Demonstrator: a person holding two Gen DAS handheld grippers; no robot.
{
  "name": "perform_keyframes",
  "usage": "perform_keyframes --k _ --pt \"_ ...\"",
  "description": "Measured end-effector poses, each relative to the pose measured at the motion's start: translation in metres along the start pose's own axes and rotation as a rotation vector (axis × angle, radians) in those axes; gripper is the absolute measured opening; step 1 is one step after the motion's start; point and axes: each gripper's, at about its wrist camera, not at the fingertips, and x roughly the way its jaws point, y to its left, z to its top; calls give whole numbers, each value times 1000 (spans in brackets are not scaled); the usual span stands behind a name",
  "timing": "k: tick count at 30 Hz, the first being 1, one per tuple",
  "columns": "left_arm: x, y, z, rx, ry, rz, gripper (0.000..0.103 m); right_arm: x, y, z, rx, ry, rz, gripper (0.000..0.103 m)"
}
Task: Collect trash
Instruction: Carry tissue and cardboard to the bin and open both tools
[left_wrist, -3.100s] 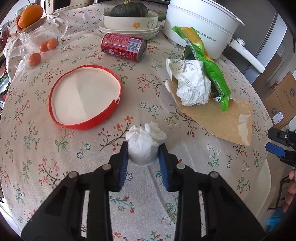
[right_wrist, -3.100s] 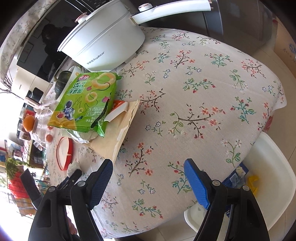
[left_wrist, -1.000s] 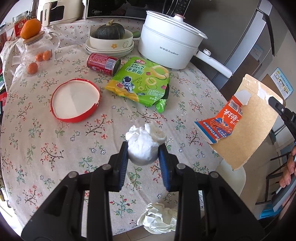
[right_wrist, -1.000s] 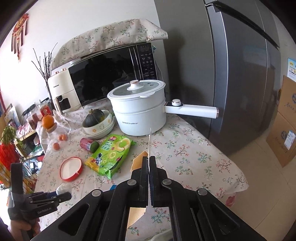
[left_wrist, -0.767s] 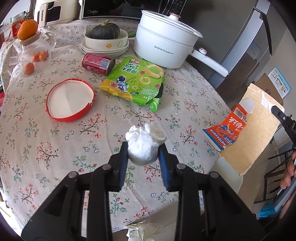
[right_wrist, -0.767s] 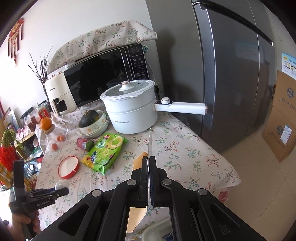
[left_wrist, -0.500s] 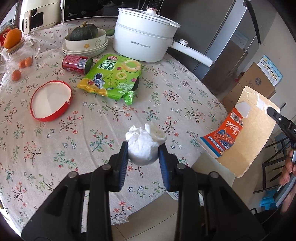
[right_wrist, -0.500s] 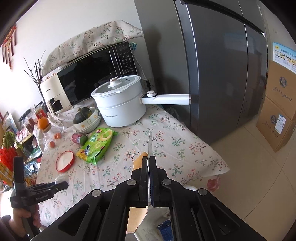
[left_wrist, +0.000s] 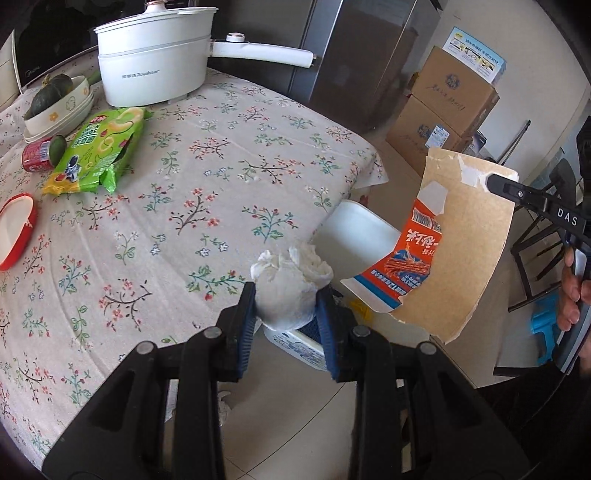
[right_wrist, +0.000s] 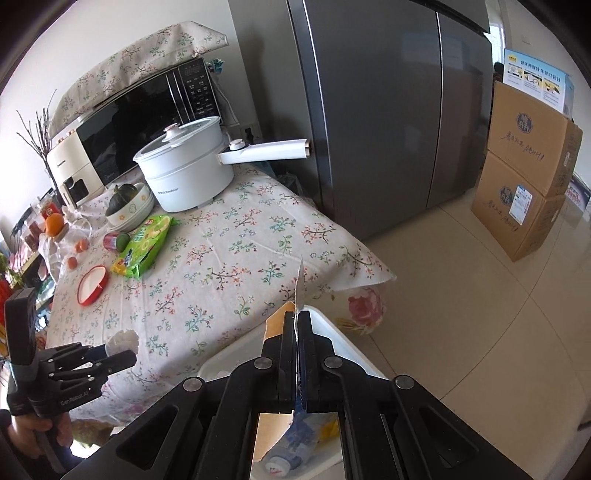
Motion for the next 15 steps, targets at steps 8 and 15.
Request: perform_keyframes --k 8,15 --pt "22 -38 -9 116 37 -19 34 18 -9 -15 -5 85 10 6" --pt "38 -50 -11 160 65 -21 35 19 -15 -17 27 107 -12 58"
